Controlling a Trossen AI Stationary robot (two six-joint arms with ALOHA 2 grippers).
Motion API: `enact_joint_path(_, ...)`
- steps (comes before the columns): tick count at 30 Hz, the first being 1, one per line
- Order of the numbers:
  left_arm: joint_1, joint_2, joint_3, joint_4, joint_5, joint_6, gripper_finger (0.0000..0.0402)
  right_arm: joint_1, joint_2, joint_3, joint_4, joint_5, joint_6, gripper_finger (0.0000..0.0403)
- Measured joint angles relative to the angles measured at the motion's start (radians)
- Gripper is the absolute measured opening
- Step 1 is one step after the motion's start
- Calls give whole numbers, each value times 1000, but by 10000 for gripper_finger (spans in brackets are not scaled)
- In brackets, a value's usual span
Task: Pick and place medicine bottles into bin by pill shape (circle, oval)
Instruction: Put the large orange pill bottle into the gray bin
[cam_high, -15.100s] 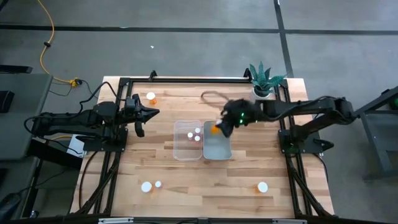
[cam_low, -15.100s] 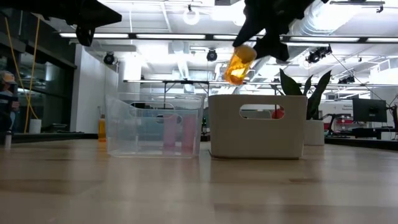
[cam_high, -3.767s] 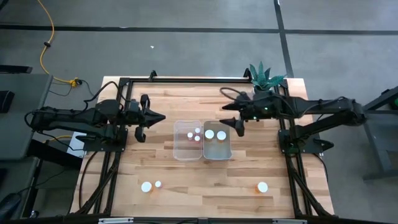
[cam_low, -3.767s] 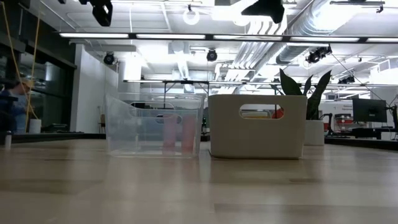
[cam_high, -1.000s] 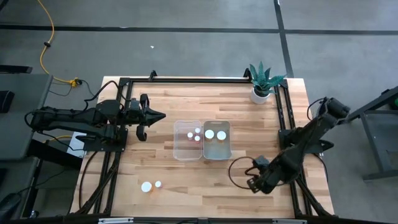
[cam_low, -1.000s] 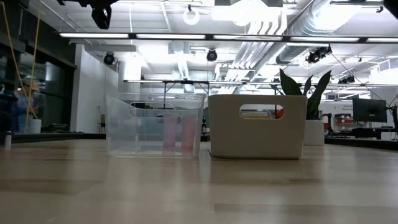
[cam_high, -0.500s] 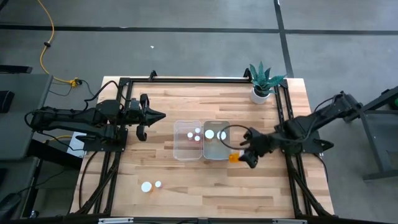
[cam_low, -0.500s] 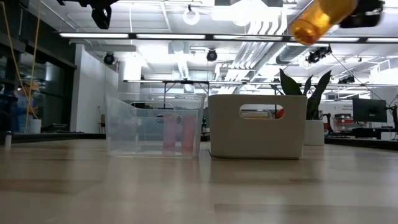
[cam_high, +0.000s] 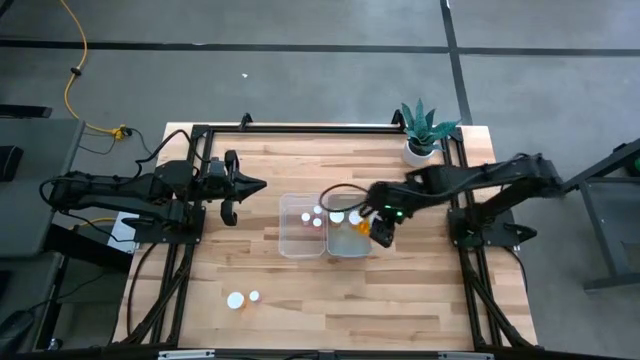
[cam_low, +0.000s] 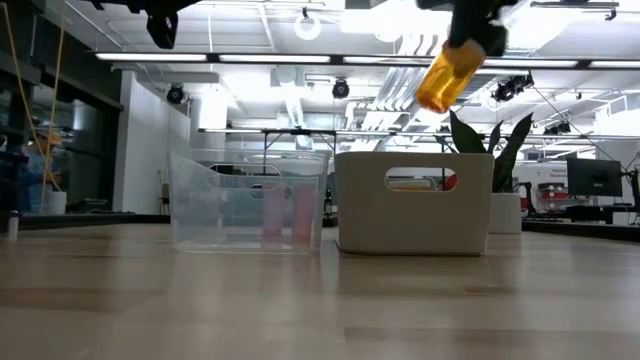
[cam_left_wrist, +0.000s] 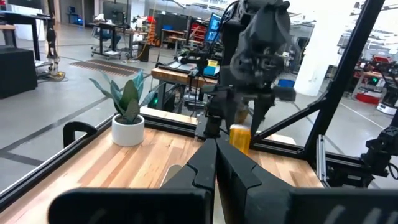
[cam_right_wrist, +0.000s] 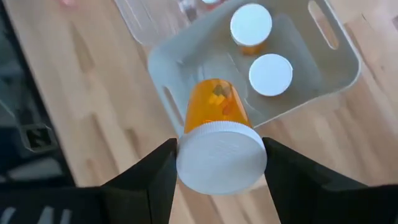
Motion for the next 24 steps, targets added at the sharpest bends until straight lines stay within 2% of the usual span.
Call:
enact_joint_path(5,0,0,0,0,0,0,0,-45,175,136,-116,-62,-176,193)
enact_joint_path(9,0,0,0,0,0,0,0,-70,307,213,-173,-106,-257,193)
enact_joint_path(17,0,0,0,1,0,-1,0,-103,488,246,-206,-156,-253,193)
enact_joint_path(24,0,0,0,1,1,8,0,-109,539,246,-186,-149,-175,193)
